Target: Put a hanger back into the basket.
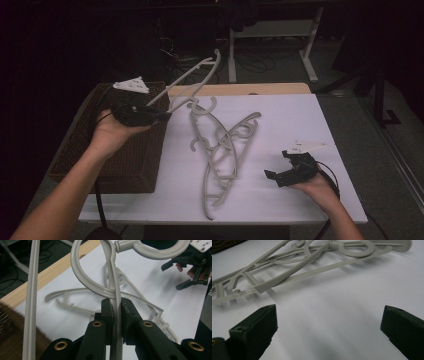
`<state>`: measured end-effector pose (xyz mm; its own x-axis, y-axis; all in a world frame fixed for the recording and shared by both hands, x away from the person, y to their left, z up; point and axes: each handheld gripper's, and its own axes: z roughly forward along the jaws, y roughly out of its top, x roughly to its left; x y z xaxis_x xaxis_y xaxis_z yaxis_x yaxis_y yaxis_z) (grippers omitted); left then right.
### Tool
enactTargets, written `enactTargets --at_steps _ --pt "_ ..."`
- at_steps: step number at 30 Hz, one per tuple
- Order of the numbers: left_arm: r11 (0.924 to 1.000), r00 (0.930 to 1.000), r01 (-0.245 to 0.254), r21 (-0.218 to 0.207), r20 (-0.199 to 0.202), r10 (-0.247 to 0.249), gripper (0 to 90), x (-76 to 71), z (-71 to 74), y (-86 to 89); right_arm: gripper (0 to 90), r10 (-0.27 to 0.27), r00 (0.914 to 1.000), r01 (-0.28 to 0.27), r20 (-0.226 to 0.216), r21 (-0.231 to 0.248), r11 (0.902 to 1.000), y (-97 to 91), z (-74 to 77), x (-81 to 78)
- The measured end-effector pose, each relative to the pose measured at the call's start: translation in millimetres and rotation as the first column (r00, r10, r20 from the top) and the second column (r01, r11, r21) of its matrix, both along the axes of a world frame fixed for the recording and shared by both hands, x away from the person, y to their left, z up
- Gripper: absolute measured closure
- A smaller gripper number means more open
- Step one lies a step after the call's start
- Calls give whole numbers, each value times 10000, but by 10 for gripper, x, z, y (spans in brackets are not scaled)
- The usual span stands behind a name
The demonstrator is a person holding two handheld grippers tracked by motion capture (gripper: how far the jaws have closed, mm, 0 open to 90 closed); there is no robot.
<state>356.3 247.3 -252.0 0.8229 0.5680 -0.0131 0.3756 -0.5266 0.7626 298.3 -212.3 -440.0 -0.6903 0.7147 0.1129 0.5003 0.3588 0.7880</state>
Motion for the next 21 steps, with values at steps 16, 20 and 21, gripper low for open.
enactTargets --at_steps 16,20,21 --pt "9950 9944 -989 -154 -385 982 822 -107 -208 969 7 -182 9998 182 -70 -83 9998 -14 -21 28" --pt "9932 9922 -1156 -141 -491 1147 822 -120 -282 1154 7 -228 9997 227 -70 -94 9997 -15 -20 28" --pt "9926 9914 -1203 -159 -545 1192 822 -122 -306 1194 7 -229 9997 228 -68 -94 9997 -16 -21 28"
